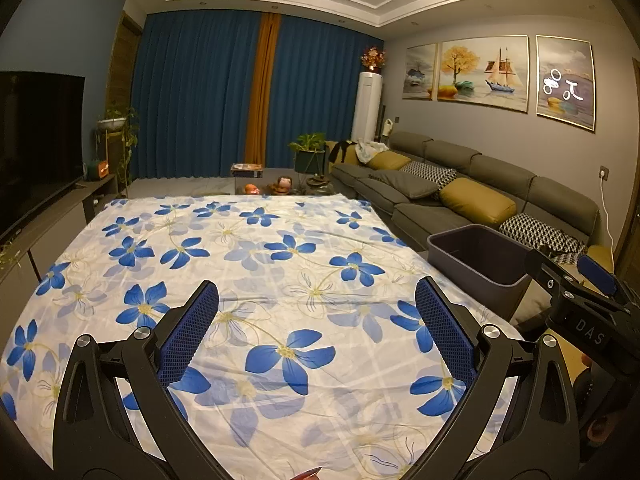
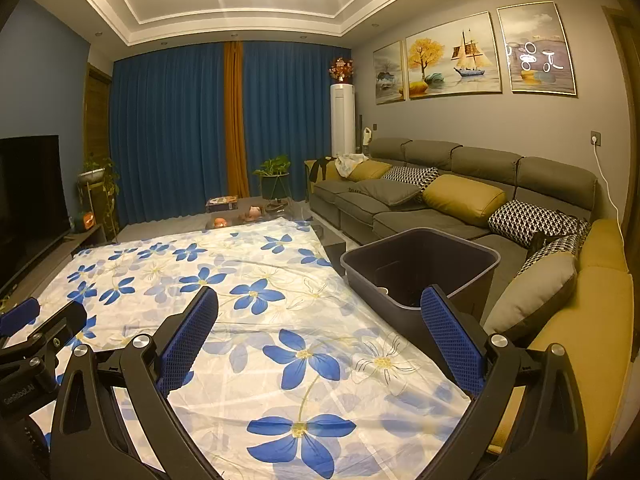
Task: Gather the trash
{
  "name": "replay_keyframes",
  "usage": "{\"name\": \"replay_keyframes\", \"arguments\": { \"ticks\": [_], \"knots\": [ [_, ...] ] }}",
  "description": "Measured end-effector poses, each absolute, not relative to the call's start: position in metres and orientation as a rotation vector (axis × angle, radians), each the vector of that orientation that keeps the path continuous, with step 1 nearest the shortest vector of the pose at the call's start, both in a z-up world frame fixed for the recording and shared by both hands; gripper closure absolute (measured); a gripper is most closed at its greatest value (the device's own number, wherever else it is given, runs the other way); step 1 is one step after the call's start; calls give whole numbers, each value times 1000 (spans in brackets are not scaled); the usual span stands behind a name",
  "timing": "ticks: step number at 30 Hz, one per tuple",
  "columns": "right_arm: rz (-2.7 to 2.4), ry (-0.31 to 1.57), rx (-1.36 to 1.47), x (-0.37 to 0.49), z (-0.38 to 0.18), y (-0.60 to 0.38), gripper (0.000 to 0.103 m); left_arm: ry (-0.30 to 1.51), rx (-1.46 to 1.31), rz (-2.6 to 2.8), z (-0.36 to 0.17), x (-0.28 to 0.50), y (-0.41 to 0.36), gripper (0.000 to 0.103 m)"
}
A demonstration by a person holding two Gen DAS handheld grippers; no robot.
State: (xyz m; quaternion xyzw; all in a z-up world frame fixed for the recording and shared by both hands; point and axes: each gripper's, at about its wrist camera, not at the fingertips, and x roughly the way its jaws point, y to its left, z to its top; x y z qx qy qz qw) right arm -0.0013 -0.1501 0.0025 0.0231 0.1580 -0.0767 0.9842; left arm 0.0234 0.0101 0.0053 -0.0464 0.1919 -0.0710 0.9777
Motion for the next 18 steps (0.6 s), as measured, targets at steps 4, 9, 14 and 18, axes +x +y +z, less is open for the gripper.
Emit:
{"name": "replay_keyframes", "arguments": {
  "ticks": [4,9,14,18],
  "knots": [
    [-155,318,47,-2,2,-150,6,386,-92,-145,5,21,7,6],
    [-154,318,48,-3,2,-150,6,387,-92,-145,5,21,7,6],
    [-155,319,50,-4,2,-150,6,388,-93,-144,4,21,6,6],
    [-154,319,50,-3,2,-150,6,388,-92,-145,4,21,7,6]
  ]
}}
